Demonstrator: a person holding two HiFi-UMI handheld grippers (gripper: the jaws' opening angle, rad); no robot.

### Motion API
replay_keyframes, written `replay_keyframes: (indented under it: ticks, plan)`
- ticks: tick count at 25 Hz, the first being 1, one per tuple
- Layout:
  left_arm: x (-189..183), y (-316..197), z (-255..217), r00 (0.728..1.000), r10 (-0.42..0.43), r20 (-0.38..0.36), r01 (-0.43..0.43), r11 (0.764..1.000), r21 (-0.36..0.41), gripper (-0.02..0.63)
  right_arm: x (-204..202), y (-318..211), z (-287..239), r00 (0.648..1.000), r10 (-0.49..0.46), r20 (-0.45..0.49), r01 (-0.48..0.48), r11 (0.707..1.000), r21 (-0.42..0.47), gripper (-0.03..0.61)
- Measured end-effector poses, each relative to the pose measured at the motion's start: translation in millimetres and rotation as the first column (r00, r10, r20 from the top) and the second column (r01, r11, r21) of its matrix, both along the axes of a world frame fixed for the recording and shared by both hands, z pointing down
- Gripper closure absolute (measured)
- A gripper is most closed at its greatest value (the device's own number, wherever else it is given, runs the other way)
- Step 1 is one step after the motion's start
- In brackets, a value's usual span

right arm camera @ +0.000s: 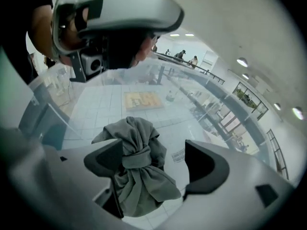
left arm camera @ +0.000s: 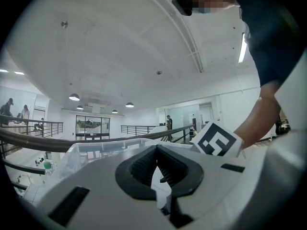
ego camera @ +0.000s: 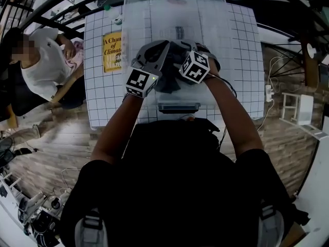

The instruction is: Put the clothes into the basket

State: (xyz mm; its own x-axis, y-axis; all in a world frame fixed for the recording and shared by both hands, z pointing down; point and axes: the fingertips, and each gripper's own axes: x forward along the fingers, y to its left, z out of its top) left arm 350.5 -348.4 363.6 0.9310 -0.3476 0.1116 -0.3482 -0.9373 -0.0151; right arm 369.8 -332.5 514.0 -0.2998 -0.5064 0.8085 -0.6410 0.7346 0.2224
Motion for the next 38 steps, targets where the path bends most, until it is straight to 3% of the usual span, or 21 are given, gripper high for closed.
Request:
replay_keyframes:
  ticks: [4, 8, 16, 20, 23, 30, 38]
  plan:
    - [-6, 9, -25, 0.999, 0.016, -0.05, -0.017, 1.0, -0.016, 0.611, 3, 3, -54, 0.991, 0.057, 0.123, -0.071, 0.991, 0.109, 0.167]
    - [-13, 22, -44, 0.996, 0.036, -0.077, -0.039, 0.999, -0.037, 0.611, 7, 18, -99, 0.959, 0.11, 0.261, -0.165, 0.966, 0.2, 0.189]
    - [-38, 64, -79, 0.991, 0.097, -0.09, -0.098, 0.995, -0.013, 0.611, -9, 63, -194, 0.796, 0.063, 0.602, -0.321, 0.887, 0.331, 0.347]
    - [-51, 75, -81, 0.991, 0.08, -0.105, -0.083, 0.996, -0.032, 0.611, -21, 81, -219, 0.732, 0.033, 0.681, -0.401, 0.828, 0.391, 0.487]
    - [-58, 82, -81, 0.991, 0.076, -0.106, -0.081, 0.996, -0.037, 0.611, -33, 90, -224, 0.697, 0.021, 0.717, -0.427, 0.815, 0.391, 0.554]
    - [-63, 102, -81, 0.99, 0.113, -0.088, -0.116, 0.993, -0.027, 0.611, -56, 104, -226, 0.663, 0.001, 0.749, -0.421, 0.827, 0.371, 0.563]
    - [-63, 114, -76, 0.988, 0.129, -0.081, -0.132, 0.99, -0.042, 0.611, -58, 110, -228, 0.702, -0.004, 0.712, -0.404, 0.822, 0.402, 0.563]
